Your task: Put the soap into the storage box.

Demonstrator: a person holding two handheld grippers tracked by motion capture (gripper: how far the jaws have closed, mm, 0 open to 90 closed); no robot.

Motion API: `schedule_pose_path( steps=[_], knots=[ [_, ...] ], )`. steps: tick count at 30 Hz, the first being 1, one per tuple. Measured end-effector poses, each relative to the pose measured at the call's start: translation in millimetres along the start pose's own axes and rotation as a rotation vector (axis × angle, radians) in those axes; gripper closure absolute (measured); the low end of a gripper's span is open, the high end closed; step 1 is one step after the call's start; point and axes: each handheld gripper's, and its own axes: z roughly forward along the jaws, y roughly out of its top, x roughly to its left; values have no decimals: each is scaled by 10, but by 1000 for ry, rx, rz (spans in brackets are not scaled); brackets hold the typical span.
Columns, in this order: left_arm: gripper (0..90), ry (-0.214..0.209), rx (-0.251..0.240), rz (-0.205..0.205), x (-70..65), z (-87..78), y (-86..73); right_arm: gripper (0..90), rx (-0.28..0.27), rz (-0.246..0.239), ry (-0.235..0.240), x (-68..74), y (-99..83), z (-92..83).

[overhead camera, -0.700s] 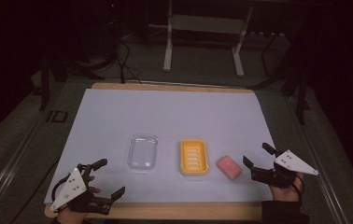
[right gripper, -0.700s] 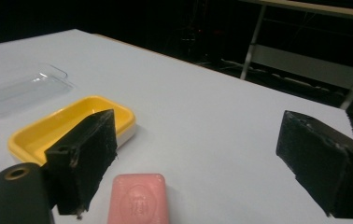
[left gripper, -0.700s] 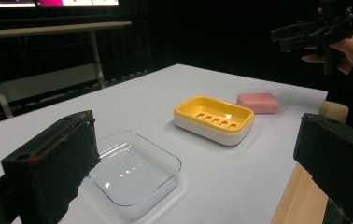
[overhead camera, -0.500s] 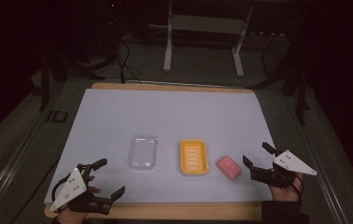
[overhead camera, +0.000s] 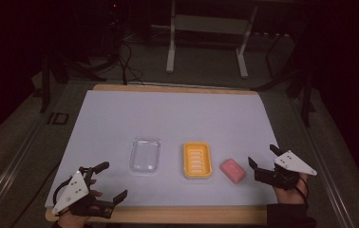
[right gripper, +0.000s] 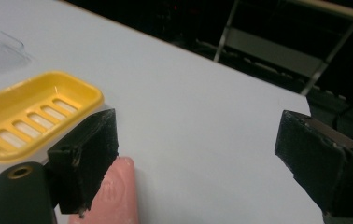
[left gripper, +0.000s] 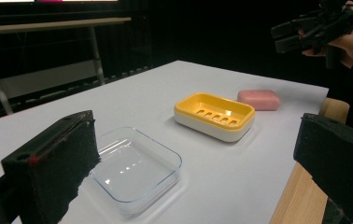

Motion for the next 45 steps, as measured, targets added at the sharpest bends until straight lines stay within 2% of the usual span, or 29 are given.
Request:
schedule_pose_path(
  steps=[3, 5, 8, 9, 12, 15, 16, 18, 19, 20, 21, 22, 23, 24, 25, 27, 29, 30, 31, 32, 33, 34, 35, 36, 37, 39, 40, 41, 45],
  knots=[
    [2, -2, 4, 0, -1, 2, 0, 130, 35, -2, 0, 2, -5, 34],
    [2, -5, 7, 3, -5, 3, -1, 130, 64, -10, -27, -22, -5, 56],
    [2, -2, 6, 5, -9, 1, 0, 124, 98, 11, -59, -63, -13, 73],
    [2, 0, 5, 5, -9, -1, 1, 124, 128, 31, -94, -83, -27, 79],
    [2, 2, 6, 4, -7, -3, 0, 118, 192, 75, -121, -120, -75, 104],
    [2, 1, 7, 4, -8, -1, 0, 114, 299, 82, -167, -152, -127, 153],
    [2, 2, 8, 5, -10, -1, 0, 114, 351, 105, -171, -181, -151, 174],
    [2, 6, 14, 11, -13, 0, -1, 114, 404, 147, -170, -218, -176, 195],
    [2, 8, 17, 14, -13, 0, -1, 114, 404, 147, -170, -218, -176, 195],
    [2, 7, 17, 12, -12, 1, -1, 114, 465, 176, -165, -263, -204, 218],
    [2, 7, 17, 11, -11, 0, -1, 116, 491, 191, -160, -284, -220, 228],
    [2, 10, 16, 12, -11, 0, -1, 116, 491, 191, -160, -284, -220, 228],
    [2, 10, 16, 9, -10, 0, -1, 134, 543, 208, -157, -328, -249, 240],
    [2, 10, 15, 8, -9, 0, -2, 134, 543, 208, -157, -328, -249, 240],
    [2, 12, 14, 8, -9, 0, -2, 134, 567, 227, -152, -348, -256, 240],
    [2, 14, 17, 9, -9, 1, -2, 141, 608, 270, -128, -389, -265, 233],
    [2, 16, 19, 8, -11, 3, -3, 155, 656, 354, -87, -449, -272, 215],
    [2, 16, 19, 8, -11, 3, -3, 155, 656, 354, -87, -449, -272, 215],
    [2, 18, 19, 9, -12, 4, -4, 158, 714, 385, -63, -477, -270, 211],
    [2, 18, 18, 9, -12, 4, -3, 158, 714, 385, -63, -477, -270, 211],
    [2, 18, 19, 8, -11, 3, -3, 159, 737, 392, -55, -487, -270, 209],
    [2, 19, 19, 7, -11, 4, -4, 160, 791, 410, -35, -508, -268, 209],
    [2, 19, 21, 8, -9, 4, -4, 165, 816, 417, -24, -512, -268, 213],
    [2, 19, 21, 9, -9, 5, -4, 165, 816, 417, -24, -512, -268, 213],
    [2, 19, 21, 10, -9, 5, -4, 171, 873, 413, -3, -519, -267, 218],
    [2, 19, 22, 9, -9, 5, -4, 172, 895, 410, 4, -516, -267, 221],
    [2, 20, 21, 10, -10, 4, -4, 173, 963, 387, 36, -513, -267, 224],
    [2, 20, 21, 9, -10, 4, -4, 171, 986, 383, 49, -514, -267, 224],
    [2, 20, 22, 10, -9, 5, -5, 170, 1018, 369, 74, -517, -263, 220]
  ],
)
